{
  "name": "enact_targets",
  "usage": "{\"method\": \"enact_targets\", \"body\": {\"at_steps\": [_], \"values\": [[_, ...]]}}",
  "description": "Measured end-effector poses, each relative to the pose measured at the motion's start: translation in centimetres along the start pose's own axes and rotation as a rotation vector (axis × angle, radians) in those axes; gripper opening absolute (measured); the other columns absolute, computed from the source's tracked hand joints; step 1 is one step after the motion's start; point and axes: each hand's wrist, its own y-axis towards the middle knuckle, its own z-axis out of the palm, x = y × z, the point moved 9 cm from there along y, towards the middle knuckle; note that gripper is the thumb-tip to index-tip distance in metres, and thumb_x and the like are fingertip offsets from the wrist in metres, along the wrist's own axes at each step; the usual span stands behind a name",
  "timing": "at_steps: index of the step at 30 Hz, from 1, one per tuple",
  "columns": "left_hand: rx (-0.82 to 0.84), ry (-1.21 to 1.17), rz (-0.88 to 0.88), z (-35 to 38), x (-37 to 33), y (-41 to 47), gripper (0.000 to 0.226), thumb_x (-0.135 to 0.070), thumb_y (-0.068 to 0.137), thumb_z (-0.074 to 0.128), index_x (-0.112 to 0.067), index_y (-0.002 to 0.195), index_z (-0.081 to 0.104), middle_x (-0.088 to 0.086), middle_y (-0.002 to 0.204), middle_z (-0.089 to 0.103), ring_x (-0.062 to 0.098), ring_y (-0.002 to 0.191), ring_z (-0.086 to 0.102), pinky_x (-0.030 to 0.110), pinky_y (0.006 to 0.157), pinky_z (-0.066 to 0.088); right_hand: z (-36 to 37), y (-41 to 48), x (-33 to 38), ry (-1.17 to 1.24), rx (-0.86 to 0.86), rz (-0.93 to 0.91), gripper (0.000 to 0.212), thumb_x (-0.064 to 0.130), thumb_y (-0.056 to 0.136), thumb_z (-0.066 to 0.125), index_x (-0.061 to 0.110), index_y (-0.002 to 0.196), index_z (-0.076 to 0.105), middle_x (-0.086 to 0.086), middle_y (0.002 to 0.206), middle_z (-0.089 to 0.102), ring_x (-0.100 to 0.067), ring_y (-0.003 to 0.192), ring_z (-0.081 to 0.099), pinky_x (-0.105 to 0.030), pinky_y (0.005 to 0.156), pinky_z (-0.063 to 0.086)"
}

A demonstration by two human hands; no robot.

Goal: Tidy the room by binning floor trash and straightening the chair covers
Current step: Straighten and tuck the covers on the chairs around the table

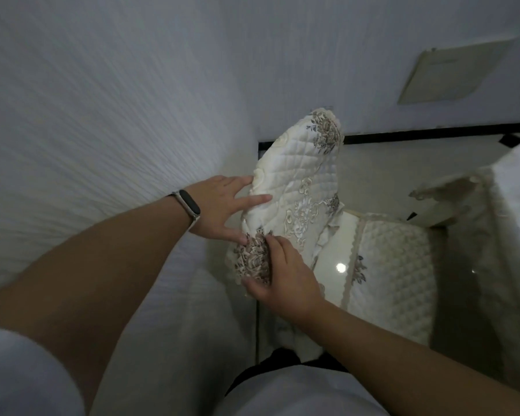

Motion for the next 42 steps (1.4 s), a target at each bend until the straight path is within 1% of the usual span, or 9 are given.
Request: {"method": "enact_targets", "body": {"at_steps": [5, 10, 19, 24, 27, 30, 33, 35, 42], "values": [[-0.082, 0.085, 0.05, -0.1, 0.4, 0.6, 0.1, -0.095, 0.071, 0.028, -0.042, 0.153, 0.008, 0.02, 0.148, 0.037, 0.035, 0.127, 0.046, 0.044, 0.1, 0.04, 1.5, -0.1, 0.5, 0.047, -0.095, 0.108, 0.097, 0.063, 0.073, 0.065, 0.008, 0.146, 0.034, -0.01, 0.145, 0.04, -0.028, 0.125, 0.05, -0.041, 0.089, 0.053], [-0.131, 0.112, 0.04, -0.4, 0.5, 0.6, 0.101, -0.097, 0.068, 0.024, -0.042, 0.152, 0.015, 0.018, 0.143, 0.042, 0.035, 0.123, 0.047, 0.044, 0.096, 0.038, 1.6, -0.1, 0.6, 0.093, -0.182, 0.184, 0.086, 0.045, 0.075, 0.072, 0.01, 0.145, 0.037, -0.008, 0.142, 0.042, -0.027, 0.119, 0.053, -0.042, 0.077, 0.056], [-0.246, 0.127, 0.047, -1.7, -0.8, 1.2, 0.097, -0.094, 0.071, 0.027, -0.04, 0.152, 0.02, 0.02, 0.14, 0.046, 0.038, 0.121, 0.049, 0.047, 0.095, 0.041, -0.1, -0.2, -0.1, 0.175, -0.231, 0.203, 0.082, 0.035, 0.072, 0.074, 0.01, 0.143, 0.04, -0.007, 0.137, 0.044, -0.024, 0.115, 0.053, -0.041, 0.081, 0.054], [-0.315, 0.114, 0.112, -1.8, -1.3, 1.9, 0.095, -0.091, 0.071, 0.039, -0.038, 0.15, 0.03, 0.021, 0.137, 0.041, 0.039, 0.121, 0.046, 0.05, 0.097, 0.041, -0.7, -0.7, -0.3, 0.158, -0.272, 0.166, 0.08, 0.033, 0.068, 0.073, 0.011, 0.137, 0.042, -0.009, 0.131, 0.047, -0.028, 0.102, 0.059, -0.042, 0.07, 0.057], [-0.401, 0.141, 0.162, -2.2, -2.0, 2.5, 0.089, -0.084, 0.075, 0.047, -0.035, 0.148, 0.035, 0.019, 0.14, 0.035, 0.04, 0.126, 0.042, 0.051, 0.1, 0.037, -1.3, -1.6, -0.6, 0.15, -0.298, 0.161, 0.078, 0.033, 0.067, 0.072, 0.012, 0.137, 0.042, -0.007, 0.13, 0.048, -0.029, 0.1, 0.06, -0.042, 0.069, 0.057], [-0.453, 0.178, 0.267, -2.8, -4.2, 3.7, 0.086, -0.082, 0.077, 0.05, -0.029, 0.144, 0.043, 0.018, 0.146, 0.039, 0.039, 0.133, 0.039, 0.051, 0.107, 0.031, -2.6, -3.3, -1.3, 0.141, -0.329, 0.169, 0.077, 0.033, 0.067, 0.071, 0.014, 0.137, 0.043, -0.004, 0.129, 0.047, -0.025, 0.101, 0.058, -0.039, 0.071, 0.057], [-0.539, 0.179, 0.338, -3.9, -6.8, 4.9, 0.08, -0.08, 0.084, 0.04, -0.023, 0.141, 0.046, 0.018, 0.147, 0.047, 0.036, 0.137, 0.038, 0.052, 0.112, 0.025, -4.7, -5.2, -2.1, 0.132, -0.353, 0.188, 0.074, 0.039, 0.067, 0.061, 0.018, 0.136, 0.042, -0.001, 0.128, 0.047, -0.021, 0.099, 0.058, -0.033, 0.069, 0.054], [-0.597, 0.156, 0.367, -4.8, -8.7, 5.8, 0.08, -0.077, 0.085, 0.043, -0.02, 0.14, 0.047, 0.018, 0.146, 0.048, 0.036, 0.138, 0.038, 0.056, 0.113, 0.025, -6.5, -6.4, -3.1, 0.132, -0.374, 0.203, 0.073, 0.043, 0.066, 0.057, 0.022, 0.134, 0.038, 0.0, 0.128, 0.046, -0.019, 0.1, 0.058, -0.028, 0.071, 0.051], [-0.758, -0.044, 0.463, -7.9, -15.4, 9.0, 0.081, -0.074, 0.083, 0.049, -0.014, 0.137, 0.046, 0.021, 0.145, 0.045, 0.042, 0.139, 0.037, 0.06, 0.11, 0.031, -12.5, -11.6, -6.1, 0.082, -0.438, 0.195, 0.077, 0.029, 0.066, 0.068, 0.02, 0.138, 0.041, 0.001, 0.128, 0.047, -0.01, 0.105, 0.054, -0.029, 0.072, 0.055]]}}
